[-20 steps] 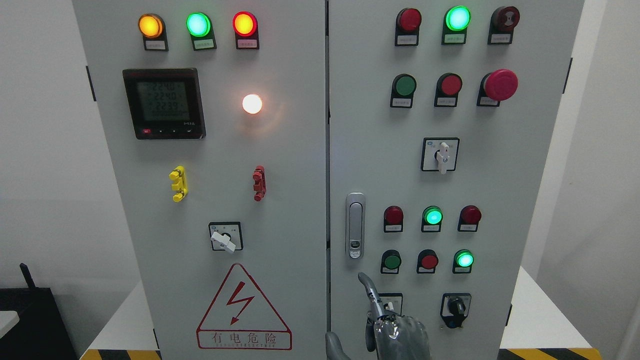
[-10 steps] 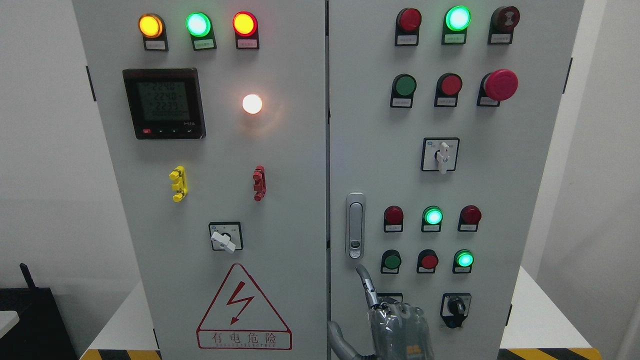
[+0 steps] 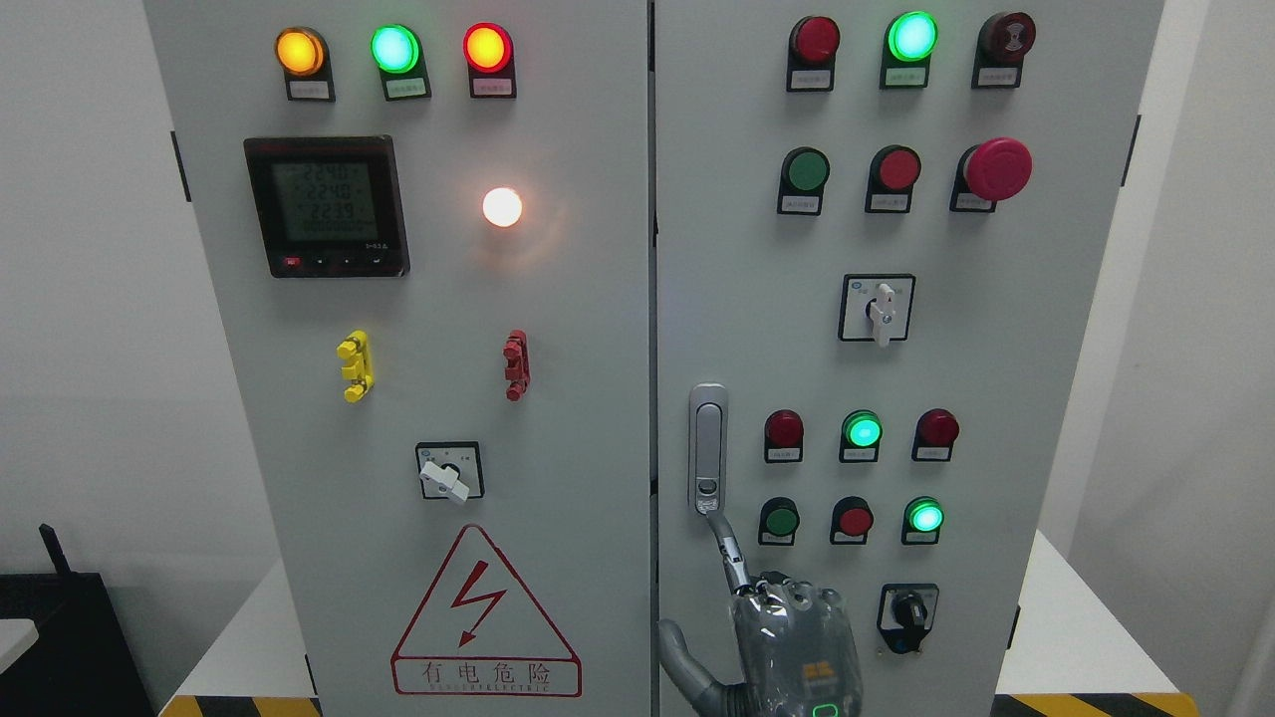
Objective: Release door handle
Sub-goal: 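Raise the right hand from below toward the silver door handle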
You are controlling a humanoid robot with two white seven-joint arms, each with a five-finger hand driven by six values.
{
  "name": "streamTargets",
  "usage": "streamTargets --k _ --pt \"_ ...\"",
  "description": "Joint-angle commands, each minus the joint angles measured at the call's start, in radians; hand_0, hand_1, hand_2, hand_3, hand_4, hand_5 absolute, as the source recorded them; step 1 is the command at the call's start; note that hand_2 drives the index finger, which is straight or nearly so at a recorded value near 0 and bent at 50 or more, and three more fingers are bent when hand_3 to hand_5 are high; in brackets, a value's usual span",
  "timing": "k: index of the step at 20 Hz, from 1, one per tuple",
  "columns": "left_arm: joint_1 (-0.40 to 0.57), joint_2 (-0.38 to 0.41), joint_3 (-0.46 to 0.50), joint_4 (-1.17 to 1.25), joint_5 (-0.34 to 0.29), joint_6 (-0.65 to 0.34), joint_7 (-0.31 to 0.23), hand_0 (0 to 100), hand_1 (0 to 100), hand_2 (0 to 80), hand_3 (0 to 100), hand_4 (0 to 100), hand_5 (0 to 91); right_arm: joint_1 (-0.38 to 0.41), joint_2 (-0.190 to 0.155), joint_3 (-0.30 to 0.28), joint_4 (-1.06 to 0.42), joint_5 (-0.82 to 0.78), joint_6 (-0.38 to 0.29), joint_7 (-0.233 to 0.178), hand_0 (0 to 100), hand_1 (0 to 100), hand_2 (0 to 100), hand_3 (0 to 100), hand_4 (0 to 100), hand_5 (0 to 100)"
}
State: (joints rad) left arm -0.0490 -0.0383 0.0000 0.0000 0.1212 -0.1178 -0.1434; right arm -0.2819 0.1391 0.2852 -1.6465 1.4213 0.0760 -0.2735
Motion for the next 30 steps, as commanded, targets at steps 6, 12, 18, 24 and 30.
streamTargets --k 6,12,18,24,30 --pt "0.0 0.0 0.011 0.017 0.0 -0.005 0.001 12 39 0.0 0 0 0.0 -0.025 0.002 -0.017 0.034 0.011 0.001 0.007 33 22 0 100 92 98" --pt "0.0 0.0 0.011 0.017 0.0 -0.003 0.001 12 39 0.0 0 0 0.0 -0.025 0.002 -0.017 0.034 0.016 0.001 0.007 33 22 0 100 92 98" --pt "0.0 0.0 0.011 0.017 0.0 -0.003 0.001 12 39 0.0 0 0 0.0 -0.025 0.002 -0.018 0.033 0.025 0.001 0.028 33 22 0 100 92 98" --pt "0.0 0.0 0.011 0.017 0.0 -0.003 0.001 12 39 0.0 0 0 0.0 -0.017 0.002 -0.017 0.033 0.025 0.001 0.028 33 22 0 100 92 98" --pt "0.0 0.0 0.011 0.017 0.0 -0.003 0.001 12 39 0.0 0 0 0.0 -0.007 0.004 -0.017 0.033 0.025 0.001 0.028 33 22 0 100 92 98"
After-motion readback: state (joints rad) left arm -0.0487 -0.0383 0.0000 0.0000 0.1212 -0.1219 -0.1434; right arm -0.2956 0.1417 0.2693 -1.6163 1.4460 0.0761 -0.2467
